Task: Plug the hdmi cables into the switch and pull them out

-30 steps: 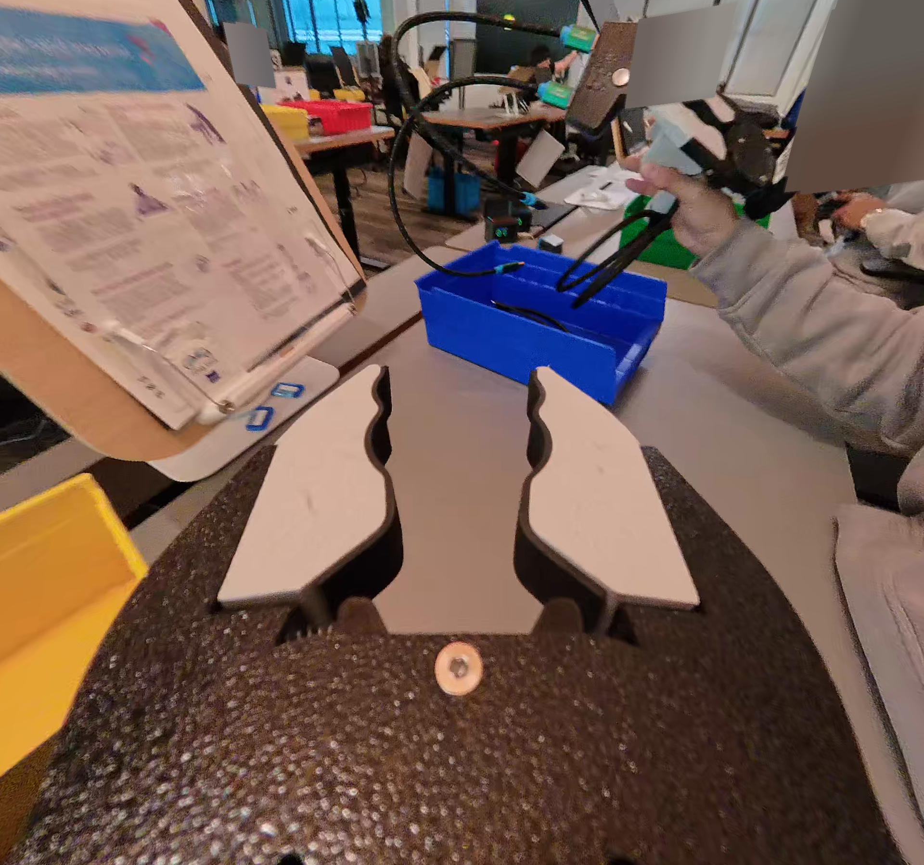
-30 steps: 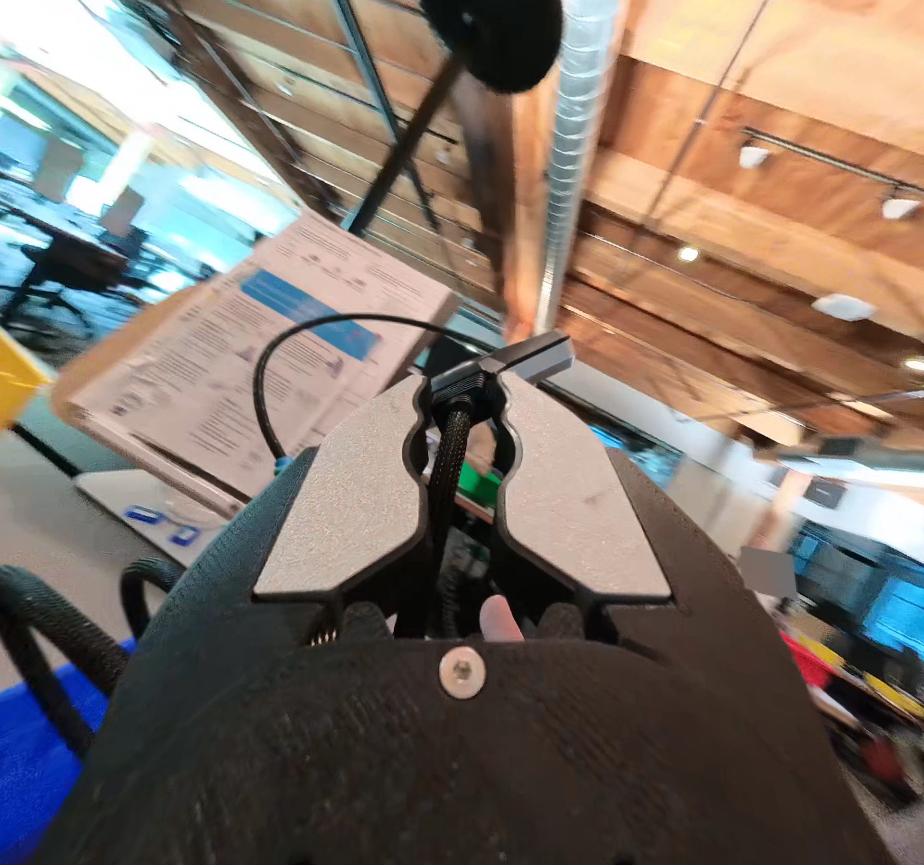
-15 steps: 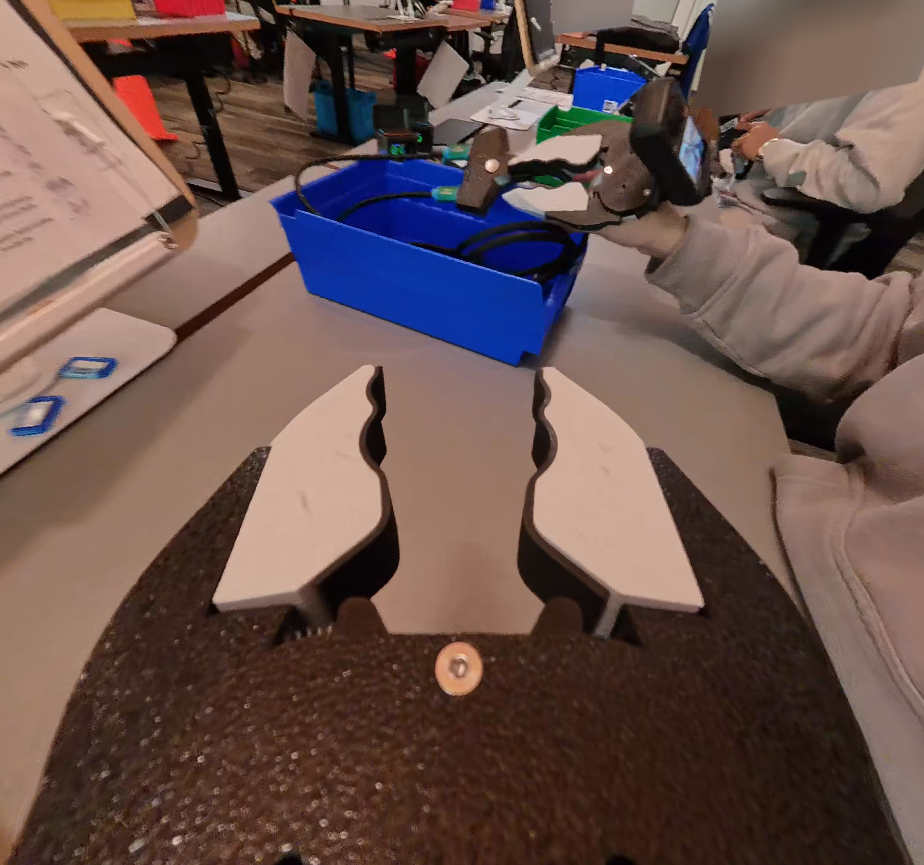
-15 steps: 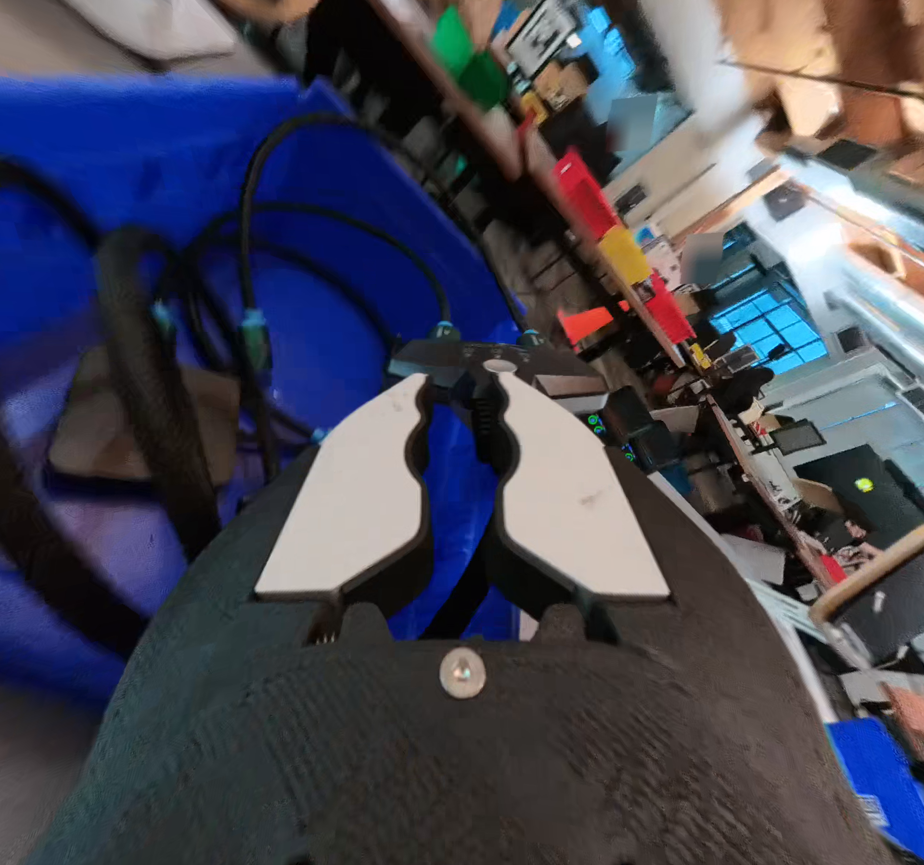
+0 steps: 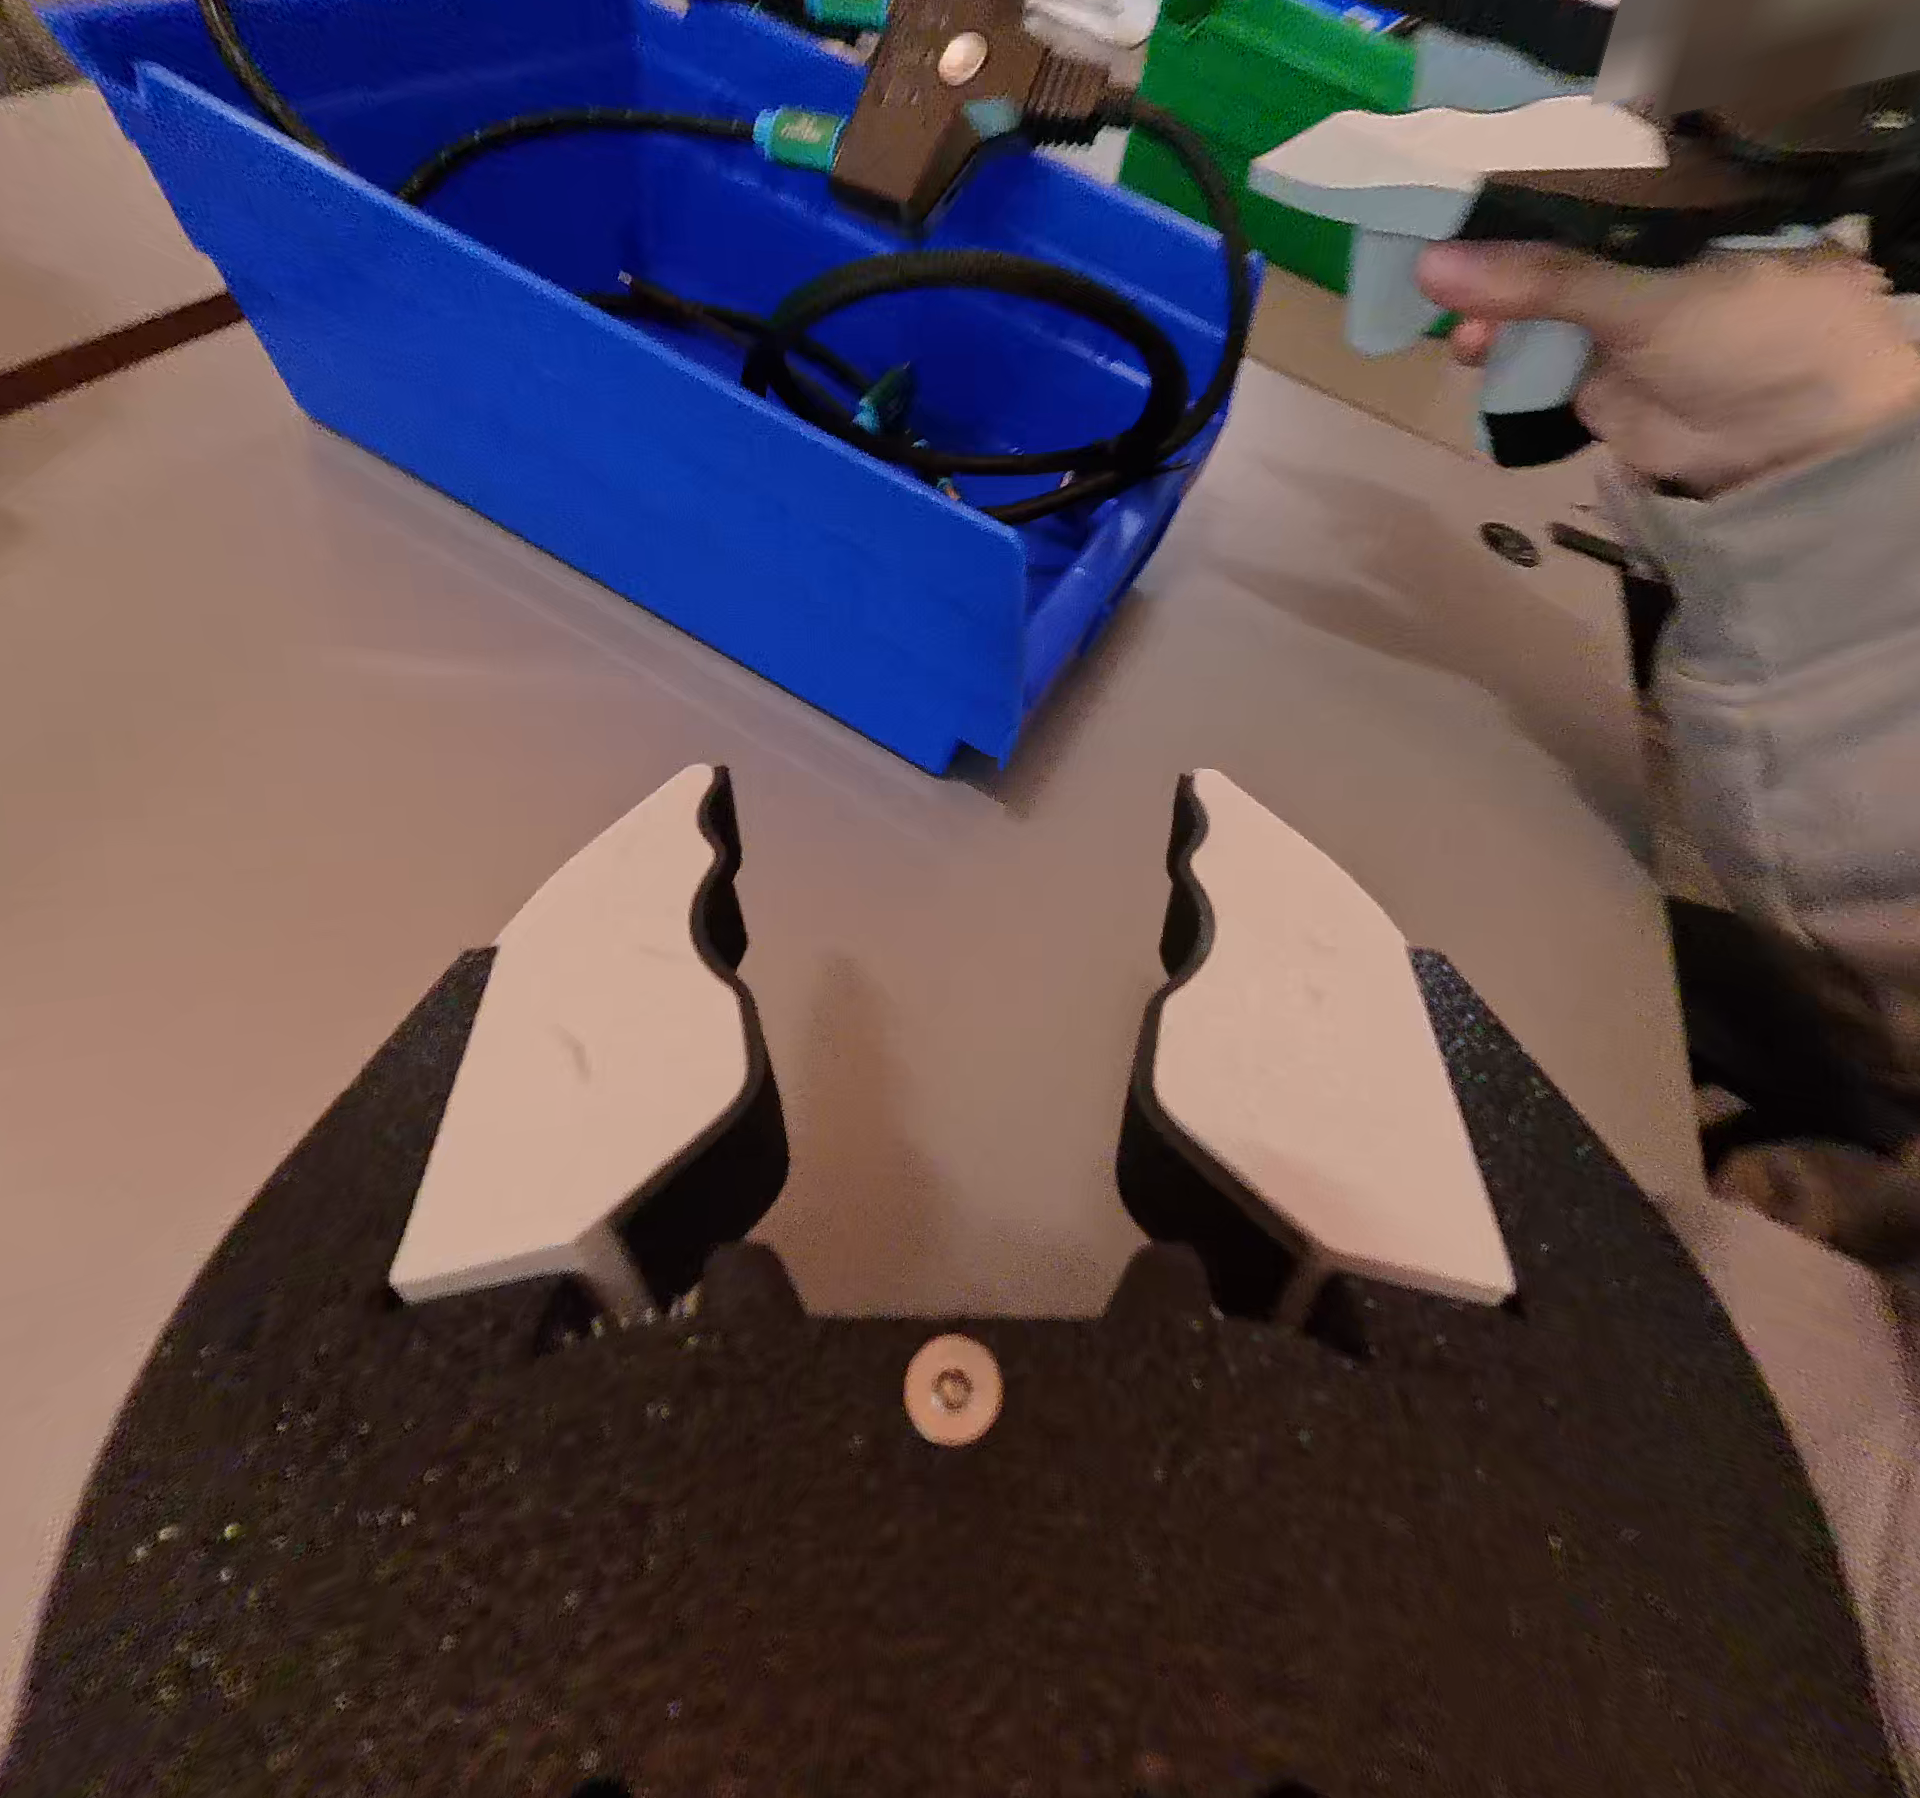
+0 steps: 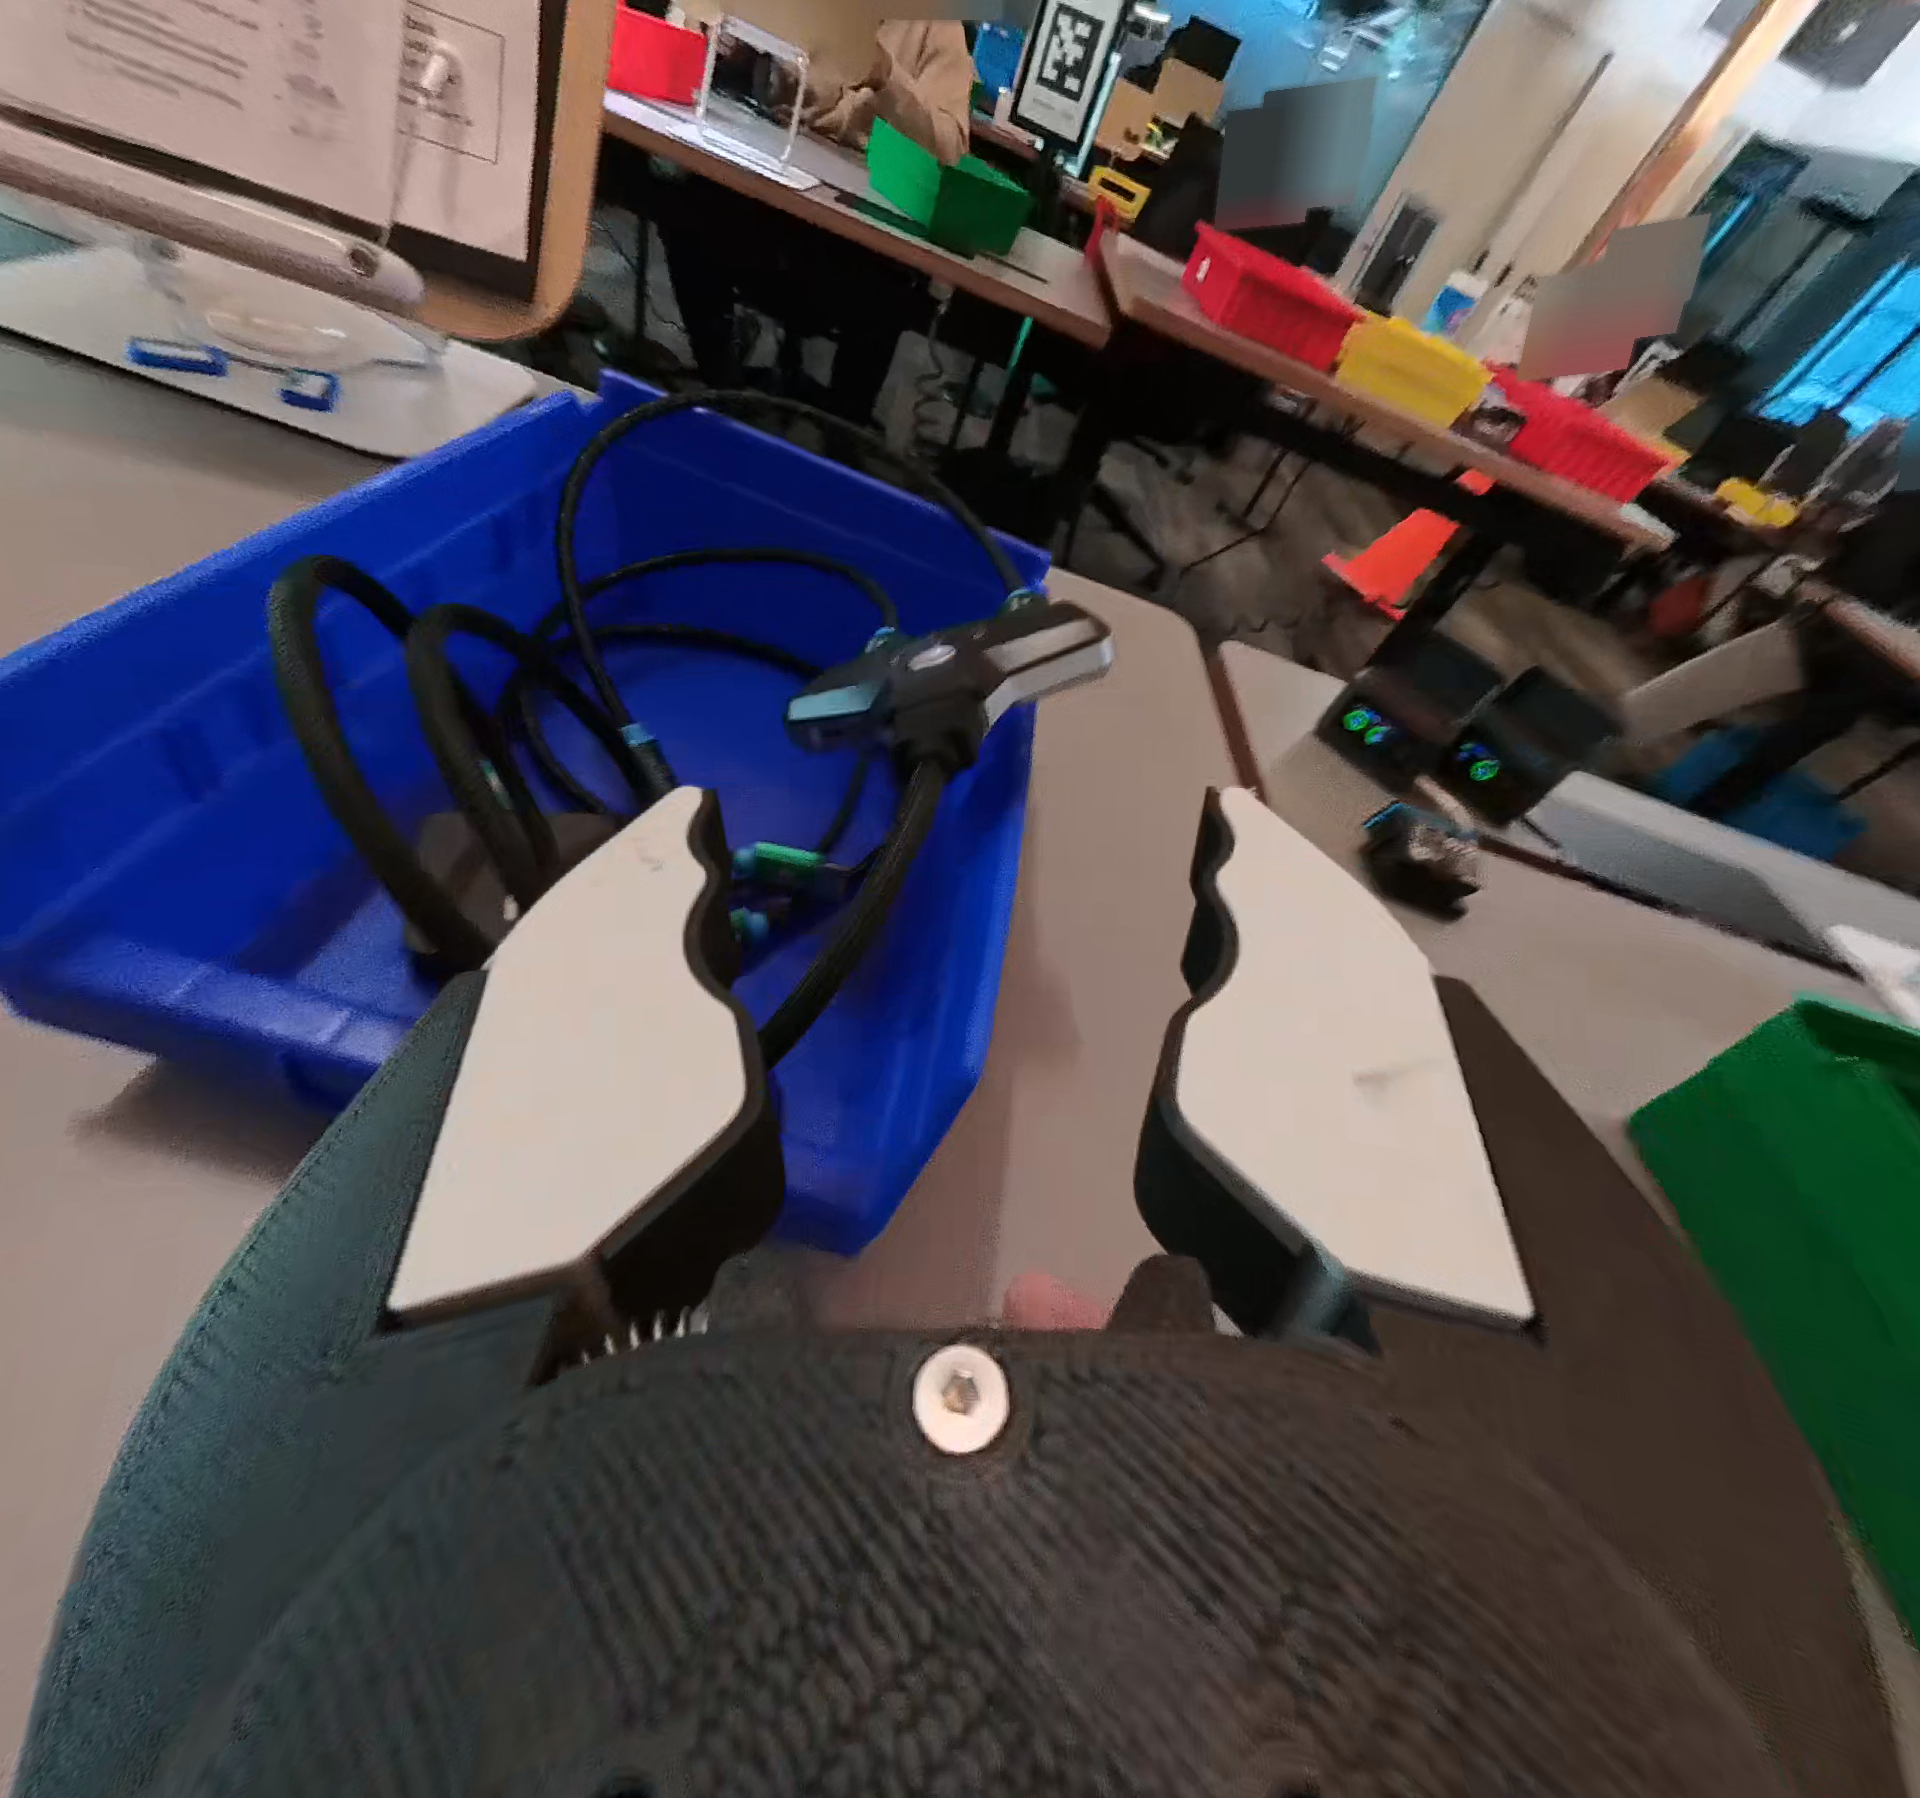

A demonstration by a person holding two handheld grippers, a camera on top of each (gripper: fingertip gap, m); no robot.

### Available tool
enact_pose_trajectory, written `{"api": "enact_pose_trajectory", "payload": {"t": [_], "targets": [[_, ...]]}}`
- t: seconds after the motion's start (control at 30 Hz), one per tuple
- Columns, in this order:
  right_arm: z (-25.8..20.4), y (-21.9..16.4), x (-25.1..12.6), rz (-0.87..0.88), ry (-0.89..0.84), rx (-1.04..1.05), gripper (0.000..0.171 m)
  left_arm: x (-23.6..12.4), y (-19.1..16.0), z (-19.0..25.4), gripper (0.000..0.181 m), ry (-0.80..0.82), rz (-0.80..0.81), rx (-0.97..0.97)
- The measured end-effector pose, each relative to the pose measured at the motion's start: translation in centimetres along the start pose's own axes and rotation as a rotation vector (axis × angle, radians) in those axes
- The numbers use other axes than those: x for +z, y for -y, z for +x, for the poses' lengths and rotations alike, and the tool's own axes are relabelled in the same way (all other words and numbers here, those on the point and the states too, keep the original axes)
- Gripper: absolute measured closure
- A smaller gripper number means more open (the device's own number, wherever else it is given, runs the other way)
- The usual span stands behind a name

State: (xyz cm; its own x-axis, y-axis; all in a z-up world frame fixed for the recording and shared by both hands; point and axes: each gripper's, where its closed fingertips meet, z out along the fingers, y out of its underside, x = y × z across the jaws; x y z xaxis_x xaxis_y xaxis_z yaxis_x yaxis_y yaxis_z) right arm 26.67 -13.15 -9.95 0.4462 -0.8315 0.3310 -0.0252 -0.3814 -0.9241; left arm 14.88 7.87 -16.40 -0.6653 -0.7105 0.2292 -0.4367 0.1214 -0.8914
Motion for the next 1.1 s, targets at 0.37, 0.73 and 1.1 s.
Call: {"api": "enact_pose_trajectory", "payload": {"t": [0.37, 0.73, 1.1], "targets": [[1.7, 0.5, -3.4, 0.248, -0.127, 0.161, 0.086, 10.2, 2.1, -2.8, 0.090, 0.470, -0.062, 0.006], [-2.4, 3.4, -4.4, 0.276, 0.045, 0.109, 0.090, 3.3, 1.3, -8.5, 0.176, 0.659, 0.017, 0.081], [-22.2, 17.3, -5.5, 0.357, 0.793, 0.275, 0.081, -13.4, -6.2, -6.1, 0.178, 0.800, 0.093, 0.053]]}}
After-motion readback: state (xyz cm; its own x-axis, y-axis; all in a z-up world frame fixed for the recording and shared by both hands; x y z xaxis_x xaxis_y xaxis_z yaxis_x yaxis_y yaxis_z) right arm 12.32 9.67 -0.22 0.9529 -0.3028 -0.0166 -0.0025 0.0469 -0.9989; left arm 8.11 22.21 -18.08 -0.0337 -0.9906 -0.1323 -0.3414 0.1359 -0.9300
